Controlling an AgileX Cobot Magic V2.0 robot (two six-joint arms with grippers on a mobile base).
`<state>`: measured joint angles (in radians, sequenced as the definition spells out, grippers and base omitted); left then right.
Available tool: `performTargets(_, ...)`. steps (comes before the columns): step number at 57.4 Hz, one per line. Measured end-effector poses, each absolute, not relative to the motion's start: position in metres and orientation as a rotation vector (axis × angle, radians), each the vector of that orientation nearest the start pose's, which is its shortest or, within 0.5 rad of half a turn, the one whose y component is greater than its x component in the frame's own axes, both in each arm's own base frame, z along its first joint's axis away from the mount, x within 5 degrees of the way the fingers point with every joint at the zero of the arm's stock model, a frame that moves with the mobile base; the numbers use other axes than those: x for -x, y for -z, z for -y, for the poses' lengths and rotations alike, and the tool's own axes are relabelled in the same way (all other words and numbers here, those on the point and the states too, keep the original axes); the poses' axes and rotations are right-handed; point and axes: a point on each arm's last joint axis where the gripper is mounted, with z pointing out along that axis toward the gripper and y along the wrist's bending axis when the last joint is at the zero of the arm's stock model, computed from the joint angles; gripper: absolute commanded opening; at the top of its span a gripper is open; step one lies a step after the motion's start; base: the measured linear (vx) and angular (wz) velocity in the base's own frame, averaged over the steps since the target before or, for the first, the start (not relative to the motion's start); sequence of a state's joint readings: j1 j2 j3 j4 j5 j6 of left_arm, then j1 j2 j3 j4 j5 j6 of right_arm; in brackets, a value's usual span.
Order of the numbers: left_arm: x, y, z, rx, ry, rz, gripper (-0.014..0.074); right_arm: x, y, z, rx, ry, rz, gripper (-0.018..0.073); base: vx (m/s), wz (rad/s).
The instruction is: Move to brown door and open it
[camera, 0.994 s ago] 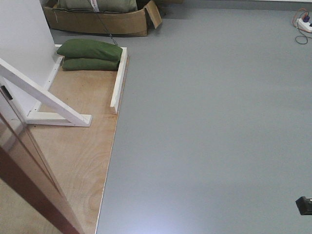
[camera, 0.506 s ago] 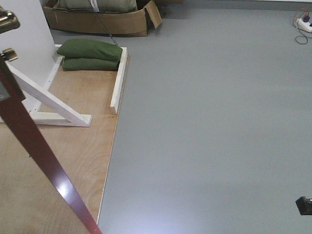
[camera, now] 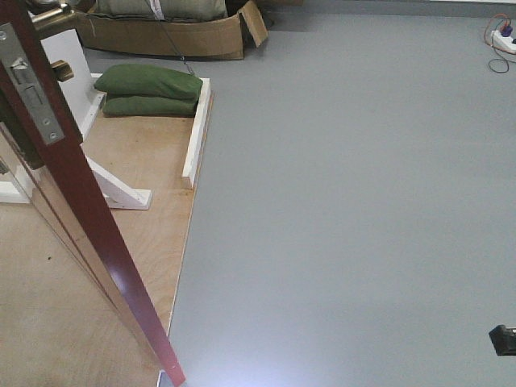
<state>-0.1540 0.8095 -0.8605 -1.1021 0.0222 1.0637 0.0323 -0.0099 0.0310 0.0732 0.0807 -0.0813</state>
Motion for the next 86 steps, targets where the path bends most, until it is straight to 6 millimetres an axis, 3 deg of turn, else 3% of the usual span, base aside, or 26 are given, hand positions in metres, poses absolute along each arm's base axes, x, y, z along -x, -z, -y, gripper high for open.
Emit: performTargets(86,-0.1685,-0.4247,0.0243,-0.061,0.125,-1.412,-0.0003,-0.0569,-0.1959,-0.0024,0.037,-0.023,-1.585,0.0,0.0,0.0)
